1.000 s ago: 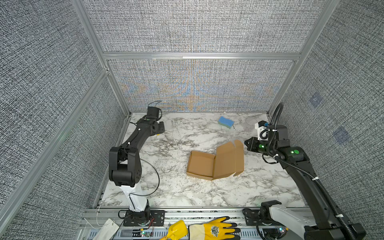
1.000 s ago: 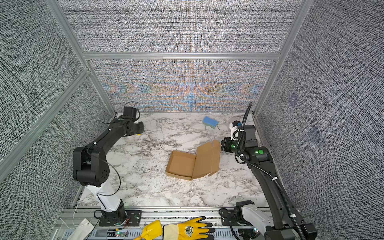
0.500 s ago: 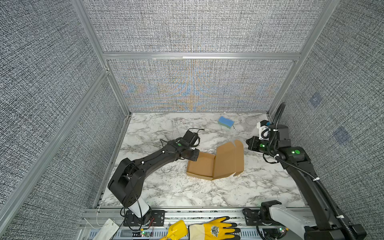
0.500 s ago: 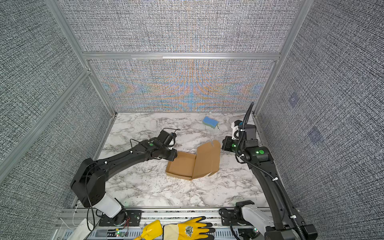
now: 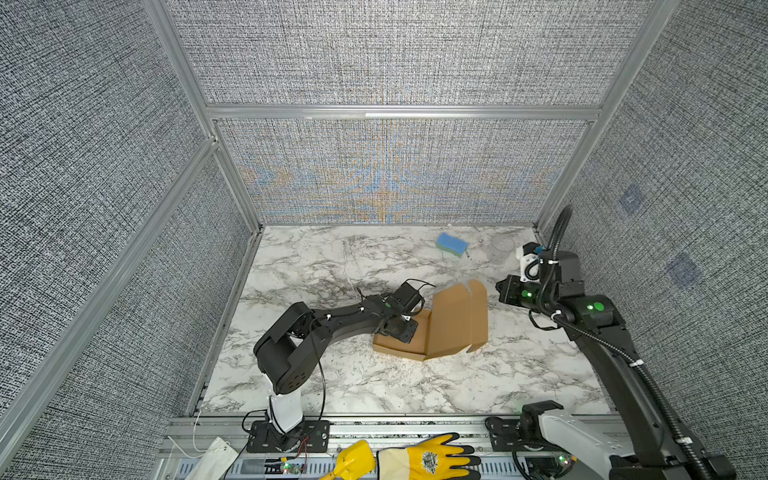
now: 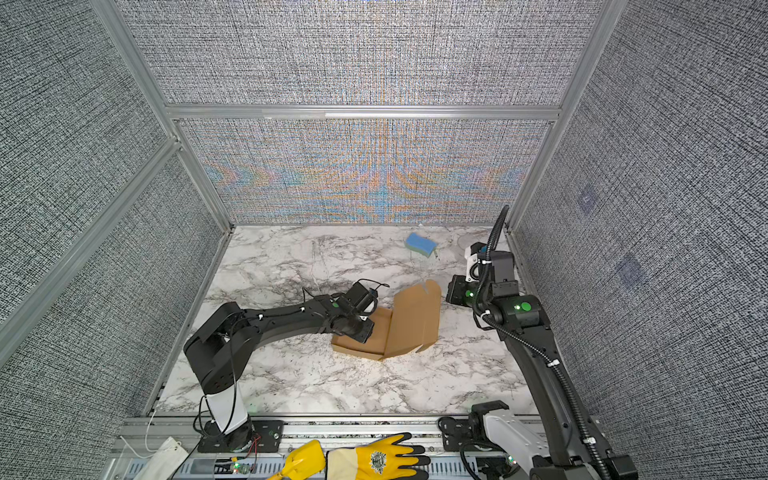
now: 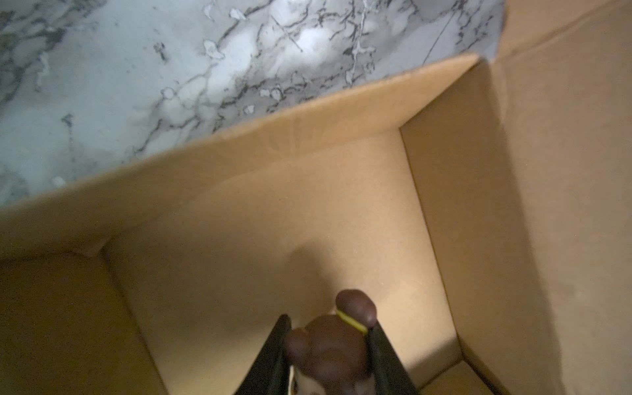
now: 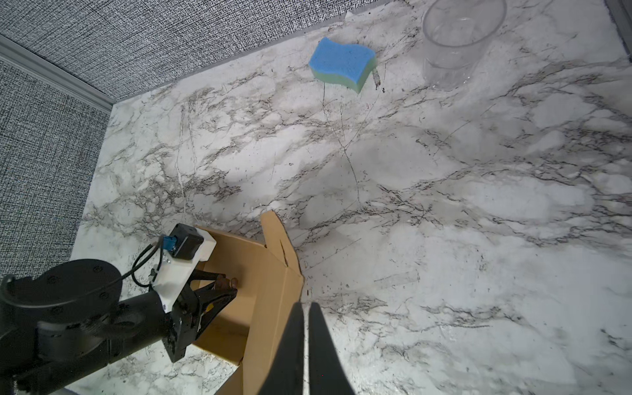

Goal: Fold the paper box
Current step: 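Carry the doll figurine with the left gripper and lower it into the box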

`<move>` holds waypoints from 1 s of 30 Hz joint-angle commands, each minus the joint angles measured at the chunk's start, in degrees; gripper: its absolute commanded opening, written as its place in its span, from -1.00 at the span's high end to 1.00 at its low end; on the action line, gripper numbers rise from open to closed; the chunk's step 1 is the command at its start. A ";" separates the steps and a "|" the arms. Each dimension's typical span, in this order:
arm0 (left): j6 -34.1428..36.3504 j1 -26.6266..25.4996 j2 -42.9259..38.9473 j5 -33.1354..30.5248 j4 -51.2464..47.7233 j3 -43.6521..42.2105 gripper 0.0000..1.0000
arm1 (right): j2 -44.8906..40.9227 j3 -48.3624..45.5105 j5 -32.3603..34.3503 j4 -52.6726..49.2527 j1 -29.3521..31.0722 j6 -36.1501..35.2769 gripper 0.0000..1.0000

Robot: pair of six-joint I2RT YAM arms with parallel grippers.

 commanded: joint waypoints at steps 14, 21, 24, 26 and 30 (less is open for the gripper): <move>14.55 0.13 -7.91 -7.39 0.94 0.09 -0.13 | 1.22 4.67 1.43 -3.04 0.19 -1.78 0.81; 34.95 5.35 -6.16 -5.33 -0.10 6.43 -0.17 | 2.78 6.50 -0.45 -2.17 0.15 -2.71 0.82; 40.82 7.72 -3.36 -3.53 -2.29 9.80 -0.17 | 2.91 7.64 -0.12 -2.55 0.15 -3.51 0.81; 44.35 8.19 -1.25 -2.89 -3.76 11.56 -0.18 | 3.18 7.91 -0.20 -2.36 0.06 -3.68 0.81; 50.44 8.74 1.75 -1.07 -5.93 13.17 -0.16 | 3.87 8.37 -0.89 -1.96 0.09 -3.85 0.81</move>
